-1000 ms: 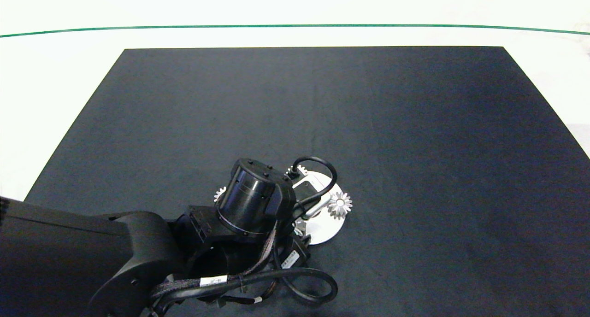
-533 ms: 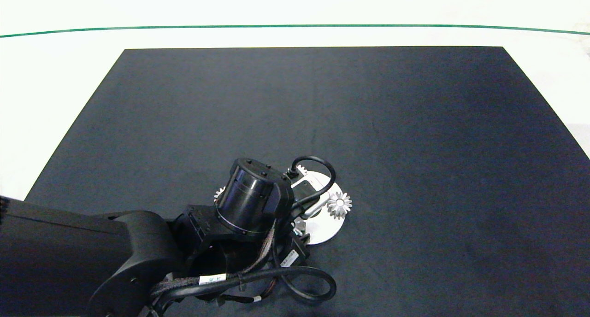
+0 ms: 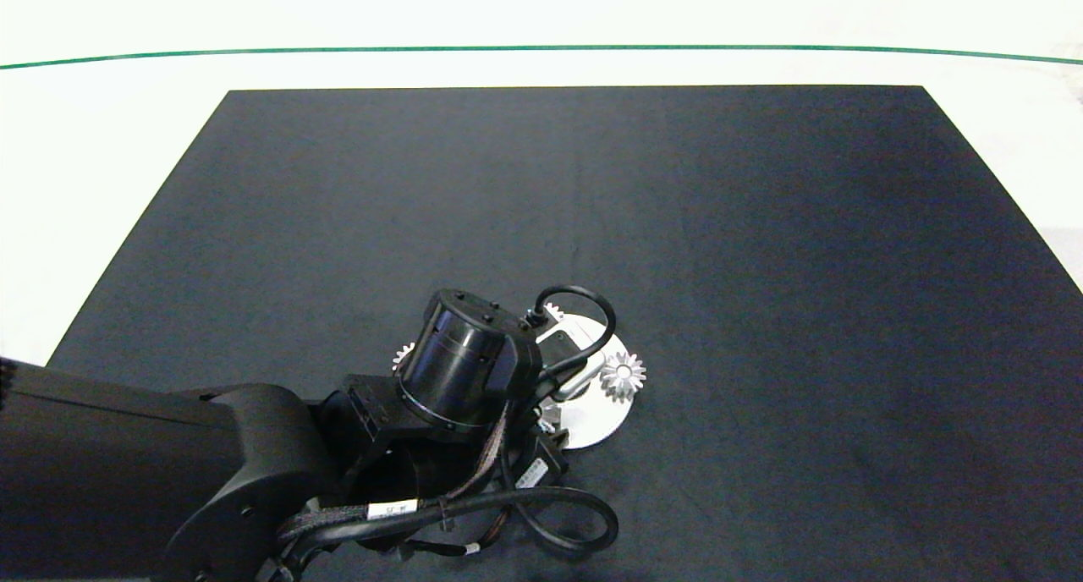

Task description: Remove an incorrectly installed larger gear and replace it with the correct smaller gear

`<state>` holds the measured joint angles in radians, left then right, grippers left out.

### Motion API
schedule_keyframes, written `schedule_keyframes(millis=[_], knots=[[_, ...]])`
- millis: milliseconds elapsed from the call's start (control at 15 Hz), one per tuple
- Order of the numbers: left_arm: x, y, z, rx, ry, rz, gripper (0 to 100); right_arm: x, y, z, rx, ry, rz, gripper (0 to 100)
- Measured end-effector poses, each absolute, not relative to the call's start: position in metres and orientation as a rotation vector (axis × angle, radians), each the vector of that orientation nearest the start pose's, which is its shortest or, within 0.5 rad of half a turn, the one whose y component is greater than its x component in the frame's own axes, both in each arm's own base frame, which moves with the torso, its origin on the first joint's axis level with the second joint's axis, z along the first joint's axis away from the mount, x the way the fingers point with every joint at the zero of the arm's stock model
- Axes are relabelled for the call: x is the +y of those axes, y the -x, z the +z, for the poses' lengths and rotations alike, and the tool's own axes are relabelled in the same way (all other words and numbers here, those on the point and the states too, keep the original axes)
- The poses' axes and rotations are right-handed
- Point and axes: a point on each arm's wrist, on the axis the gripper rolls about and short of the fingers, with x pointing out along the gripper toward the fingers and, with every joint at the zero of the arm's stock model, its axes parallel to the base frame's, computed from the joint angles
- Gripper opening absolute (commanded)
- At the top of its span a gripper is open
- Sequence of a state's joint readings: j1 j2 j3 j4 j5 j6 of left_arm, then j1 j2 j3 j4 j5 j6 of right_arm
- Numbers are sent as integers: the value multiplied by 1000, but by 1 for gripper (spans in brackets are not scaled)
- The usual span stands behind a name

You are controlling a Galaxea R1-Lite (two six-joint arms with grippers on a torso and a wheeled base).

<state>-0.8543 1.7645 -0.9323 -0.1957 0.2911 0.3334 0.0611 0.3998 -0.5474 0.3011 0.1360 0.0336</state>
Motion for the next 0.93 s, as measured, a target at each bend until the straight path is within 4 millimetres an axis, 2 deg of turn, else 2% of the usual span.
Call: schedule_keyframes(millis=[933], knots=[[-235, -211, 170, 476, -676, -638, 31, 2, 11, 204, 140, -39, 195, 100]])
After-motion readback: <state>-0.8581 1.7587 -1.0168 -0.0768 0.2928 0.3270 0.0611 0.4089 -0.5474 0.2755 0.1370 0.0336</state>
